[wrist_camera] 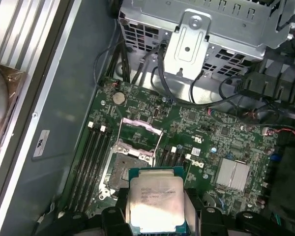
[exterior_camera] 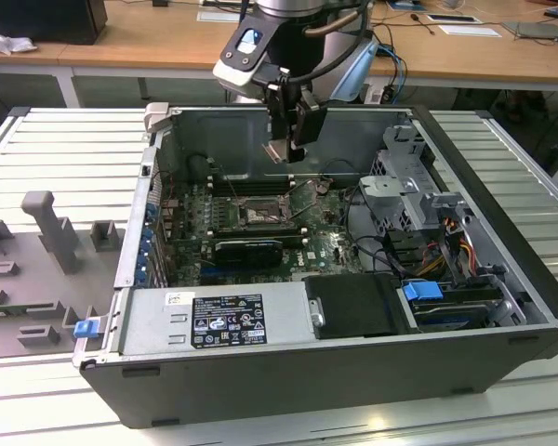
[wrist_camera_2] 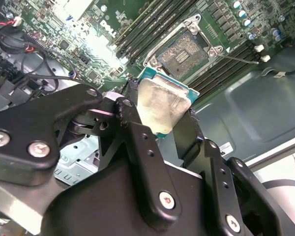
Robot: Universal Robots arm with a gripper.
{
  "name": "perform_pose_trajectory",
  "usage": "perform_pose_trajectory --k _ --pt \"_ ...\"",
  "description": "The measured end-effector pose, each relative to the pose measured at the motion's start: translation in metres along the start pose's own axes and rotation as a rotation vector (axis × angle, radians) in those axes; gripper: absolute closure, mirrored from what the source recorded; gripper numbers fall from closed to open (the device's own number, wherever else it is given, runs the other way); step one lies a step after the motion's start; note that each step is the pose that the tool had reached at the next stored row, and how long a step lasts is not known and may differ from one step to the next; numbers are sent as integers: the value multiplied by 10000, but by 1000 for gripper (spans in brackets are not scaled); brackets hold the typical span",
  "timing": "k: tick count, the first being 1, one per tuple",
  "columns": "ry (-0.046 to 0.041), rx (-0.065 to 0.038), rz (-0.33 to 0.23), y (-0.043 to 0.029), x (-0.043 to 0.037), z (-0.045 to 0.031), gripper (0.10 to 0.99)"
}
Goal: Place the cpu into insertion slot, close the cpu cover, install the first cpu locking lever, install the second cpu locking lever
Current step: 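Place the cpu into insertion slot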
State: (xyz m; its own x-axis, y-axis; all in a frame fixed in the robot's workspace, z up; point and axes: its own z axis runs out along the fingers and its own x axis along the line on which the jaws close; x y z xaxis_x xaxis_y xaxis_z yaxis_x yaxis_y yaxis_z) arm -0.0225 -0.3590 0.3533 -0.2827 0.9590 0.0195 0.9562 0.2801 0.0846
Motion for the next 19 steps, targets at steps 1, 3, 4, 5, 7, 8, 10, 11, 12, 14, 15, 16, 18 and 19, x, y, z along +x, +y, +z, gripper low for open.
perform_pose_trajectory --k 1,3,4,5,7,8,10,11,12,14,15,16,18,19 --pt "-7 -2 93 0 0 1 557" --pt "-19 -5 224 0 0 2 557" --pt "-28 -7 338 0 0 3 557" --pt "-35 -8 408 0 0 3 557" --pt "-44 -11 533 0 0 4 557" --pt "-50 -12 595 0 0 4 557" --pt "-64 -15 752 0 0 5 557" --pt "-70 -16 821 0 0 5 557" --pt "-77 -18 912 0 0 6 557" --pt "-92 -22 1080 0 0 6 557" --pt "-98 -23 1160 0 0 7 557" --pt "-103 -24 1214 -1 0 7 557" --pt "-124 -29 1458 -1 0 7 557" --pt "-137 -32 1614 -1 0 8 557"
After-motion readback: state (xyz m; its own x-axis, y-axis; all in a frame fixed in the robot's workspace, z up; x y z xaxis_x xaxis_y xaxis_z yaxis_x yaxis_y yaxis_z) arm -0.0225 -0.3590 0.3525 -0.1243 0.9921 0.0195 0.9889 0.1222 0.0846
